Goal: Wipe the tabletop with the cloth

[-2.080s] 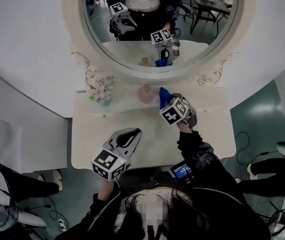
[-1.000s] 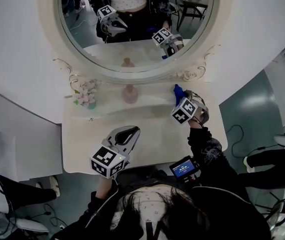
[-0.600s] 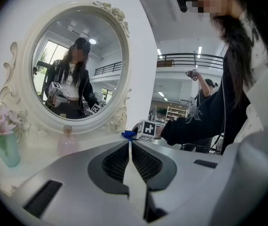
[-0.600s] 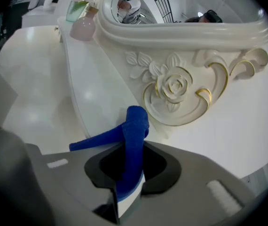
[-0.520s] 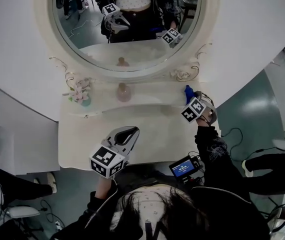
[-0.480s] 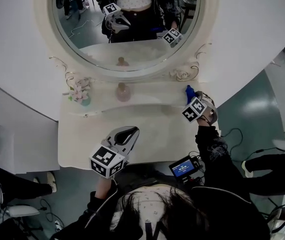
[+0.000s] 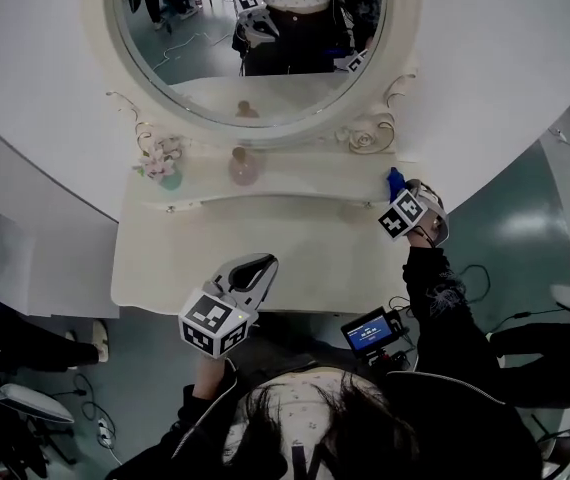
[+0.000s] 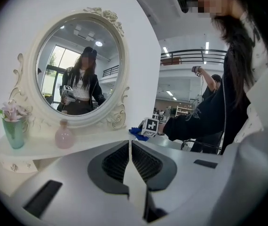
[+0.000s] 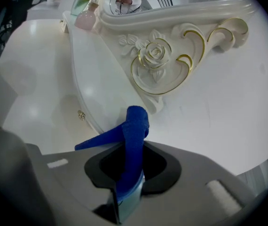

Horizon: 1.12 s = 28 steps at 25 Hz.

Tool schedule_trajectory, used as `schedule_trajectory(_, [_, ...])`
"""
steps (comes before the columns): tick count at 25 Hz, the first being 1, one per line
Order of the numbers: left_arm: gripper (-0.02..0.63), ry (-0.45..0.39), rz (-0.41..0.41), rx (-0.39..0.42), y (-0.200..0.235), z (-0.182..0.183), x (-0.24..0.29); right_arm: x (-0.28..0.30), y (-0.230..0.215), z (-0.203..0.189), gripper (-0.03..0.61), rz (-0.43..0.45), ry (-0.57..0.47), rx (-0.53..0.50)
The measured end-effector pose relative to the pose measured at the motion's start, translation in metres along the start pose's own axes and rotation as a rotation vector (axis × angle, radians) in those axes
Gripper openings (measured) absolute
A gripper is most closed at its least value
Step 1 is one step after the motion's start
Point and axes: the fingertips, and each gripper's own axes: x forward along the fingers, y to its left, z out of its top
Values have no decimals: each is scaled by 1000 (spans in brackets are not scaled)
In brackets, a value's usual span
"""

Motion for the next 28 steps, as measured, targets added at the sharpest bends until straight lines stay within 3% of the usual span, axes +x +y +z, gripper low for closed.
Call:
schedule_trajectory(9, [2,-1,44,-24,-48,-22,-6,-31,11,-7,78,60,-124,140])
schedule_trajectory(14, [2,15,55,-27,-68,-33,-9,-54,22,9,78,78,-213,146])
schedule_trajectory(21, [2,10,91,-37,-53,-35,-35,-99,67,71,78,153,-340,142])
schedule_trajectory(28, [2,20,53,-13,-14,-41,-58,-134,119,148,78,222,-416,153])
